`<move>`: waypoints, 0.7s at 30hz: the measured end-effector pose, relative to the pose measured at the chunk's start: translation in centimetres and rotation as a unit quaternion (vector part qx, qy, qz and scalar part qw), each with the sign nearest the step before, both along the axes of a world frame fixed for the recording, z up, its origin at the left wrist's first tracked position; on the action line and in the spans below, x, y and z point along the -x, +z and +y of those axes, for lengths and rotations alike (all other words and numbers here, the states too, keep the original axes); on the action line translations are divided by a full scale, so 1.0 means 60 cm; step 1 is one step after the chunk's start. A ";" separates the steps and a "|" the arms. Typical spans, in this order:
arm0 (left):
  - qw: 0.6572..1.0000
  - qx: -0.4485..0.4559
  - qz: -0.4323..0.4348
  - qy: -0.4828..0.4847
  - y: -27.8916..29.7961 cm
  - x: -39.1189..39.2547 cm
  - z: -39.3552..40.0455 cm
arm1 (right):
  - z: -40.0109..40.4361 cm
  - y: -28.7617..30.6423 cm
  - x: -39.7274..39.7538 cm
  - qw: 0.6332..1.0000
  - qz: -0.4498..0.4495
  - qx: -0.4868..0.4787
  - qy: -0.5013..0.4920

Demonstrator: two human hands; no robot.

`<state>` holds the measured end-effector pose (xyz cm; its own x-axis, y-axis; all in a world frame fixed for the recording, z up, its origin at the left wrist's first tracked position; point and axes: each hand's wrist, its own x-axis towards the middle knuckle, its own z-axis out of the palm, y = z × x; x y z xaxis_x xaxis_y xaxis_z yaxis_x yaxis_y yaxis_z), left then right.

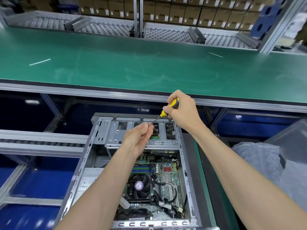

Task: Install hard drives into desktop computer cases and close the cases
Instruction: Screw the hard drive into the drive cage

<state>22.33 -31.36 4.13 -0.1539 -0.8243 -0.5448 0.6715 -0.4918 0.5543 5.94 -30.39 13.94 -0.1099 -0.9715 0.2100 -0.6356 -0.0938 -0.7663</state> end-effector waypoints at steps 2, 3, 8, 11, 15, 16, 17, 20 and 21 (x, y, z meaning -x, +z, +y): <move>1.000 0.003 0.008 -0.003 0.001 0.000 0.000 | 0.000 0.006 -0.002 1.000 0.016 -0.002 0.019; 1.000 0.004 0.015 -0.002 0.003 0.000 0.000 | 0.000 0.008 -0.005 1.000 0.016 0.000 0.026; 0.999 0.035 -0.009 0.020 0.017 0.005 0.020 | -0.011 0.012 -0.011 0.999 0.036 0.030 0.021; 0.977 0.069 -0.184 0.079 0.004 -0.007 0.063 | -0.018 0.003 -0.016 0.994 0.092 0.043 0.029; 0.944 0.017 -0.307 0.123 -0.040 -0.016 0.126 | -0.024 -0.016 -0.029 0.986 0.152 0.027 0.057; 0.946 -0.003 -0.304 0.112 -0.050 -0.016 0.131 | -0.025 -0.020 -0.031 0.986 0.158 0.022 0.057; 0.952 -0.022 -0.289 0.100 -0.060 -0.017 0.130 | -0.026 -0.023 -0.032 0.985 0.162 0.017 0.058; 0.971 -0.042 -0.231 0.049 -0.076 -0.012 0.113 | -0.028 -0.032 -0.035 0.984 0.169 0.003 0.059; 0.977 -0.041 -0.209 0.031 -0.079 -0.008 0.105 | -0.029 -0.034 -0.034 0.984 0.171 0.000 0.059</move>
